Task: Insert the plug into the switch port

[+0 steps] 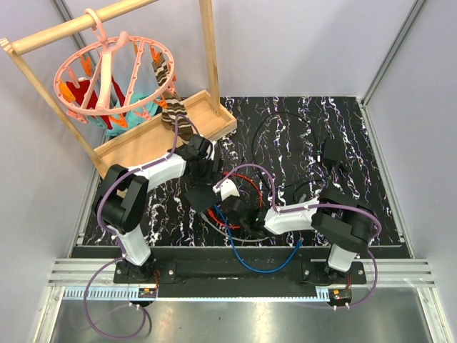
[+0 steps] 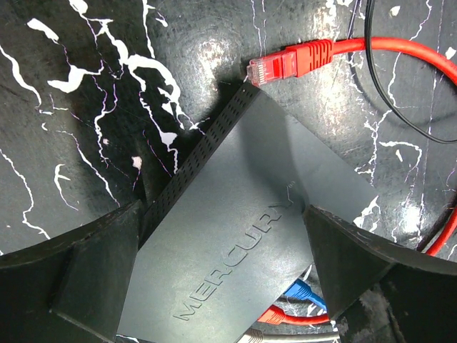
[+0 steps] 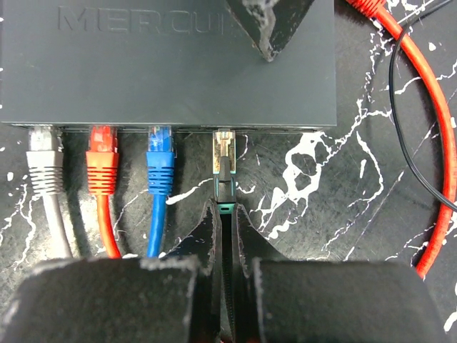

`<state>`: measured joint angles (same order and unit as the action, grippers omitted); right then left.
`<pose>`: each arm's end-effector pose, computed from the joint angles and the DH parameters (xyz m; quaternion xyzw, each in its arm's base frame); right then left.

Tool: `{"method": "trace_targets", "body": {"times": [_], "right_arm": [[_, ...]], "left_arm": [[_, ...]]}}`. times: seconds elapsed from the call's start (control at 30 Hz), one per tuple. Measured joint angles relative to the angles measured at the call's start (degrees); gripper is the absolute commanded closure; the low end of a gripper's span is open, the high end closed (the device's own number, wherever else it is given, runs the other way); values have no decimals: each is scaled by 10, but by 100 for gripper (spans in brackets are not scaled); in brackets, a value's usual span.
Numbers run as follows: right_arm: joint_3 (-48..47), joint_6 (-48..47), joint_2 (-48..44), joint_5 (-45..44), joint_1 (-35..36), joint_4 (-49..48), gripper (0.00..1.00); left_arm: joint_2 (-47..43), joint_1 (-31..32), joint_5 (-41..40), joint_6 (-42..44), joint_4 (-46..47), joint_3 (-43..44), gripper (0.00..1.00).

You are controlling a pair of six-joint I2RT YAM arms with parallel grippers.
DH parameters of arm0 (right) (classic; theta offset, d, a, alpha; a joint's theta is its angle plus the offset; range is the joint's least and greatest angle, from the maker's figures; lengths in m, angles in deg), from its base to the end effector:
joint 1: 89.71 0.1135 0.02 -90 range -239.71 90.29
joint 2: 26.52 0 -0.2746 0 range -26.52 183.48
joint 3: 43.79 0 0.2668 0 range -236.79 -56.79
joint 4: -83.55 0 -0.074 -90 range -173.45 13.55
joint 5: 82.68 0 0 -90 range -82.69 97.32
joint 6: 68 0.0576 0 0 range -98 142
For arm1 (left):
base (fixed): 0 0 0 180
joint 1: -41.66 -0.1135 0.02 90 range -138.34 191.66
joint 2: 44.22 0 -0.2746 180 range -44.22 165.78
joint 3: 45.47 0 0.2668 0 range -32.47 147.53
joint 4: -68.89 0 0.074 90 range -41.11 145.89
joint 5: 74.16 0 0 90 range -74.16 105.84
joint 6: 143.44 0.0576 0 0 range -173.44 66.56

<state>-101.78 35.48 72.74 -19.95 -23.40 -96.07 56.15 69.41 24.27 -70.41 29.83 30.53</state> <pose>0.1681 0.3175 0.1253 -0.3080 0.8370 0.0903 0.4433 0.3244 -0.1802 0.1564 0.1080 0.9647 -0.1533 0.1847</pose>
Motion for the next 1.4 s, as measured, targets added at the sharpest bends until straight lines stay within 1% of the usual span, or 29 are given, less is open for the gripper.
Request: {"method": "trace_targets", "body": {"times": [0.63,0.97,1.13,1.4], "right_arm": [[-5,-10,0,4,-2,-14,100],[0,-11,2,15,-21,-26,100],[0,-40,2,38,-35,-28,100],[-5,-123,2,85,-61,-24,100]], "left_arm": [[4,-4,15,-5,1,0,4],[4,-12,41,-10,18,-13,9],[1,-15,49,-4,27,-20,12],[0,-9,55,42,21,-21,14]]}}
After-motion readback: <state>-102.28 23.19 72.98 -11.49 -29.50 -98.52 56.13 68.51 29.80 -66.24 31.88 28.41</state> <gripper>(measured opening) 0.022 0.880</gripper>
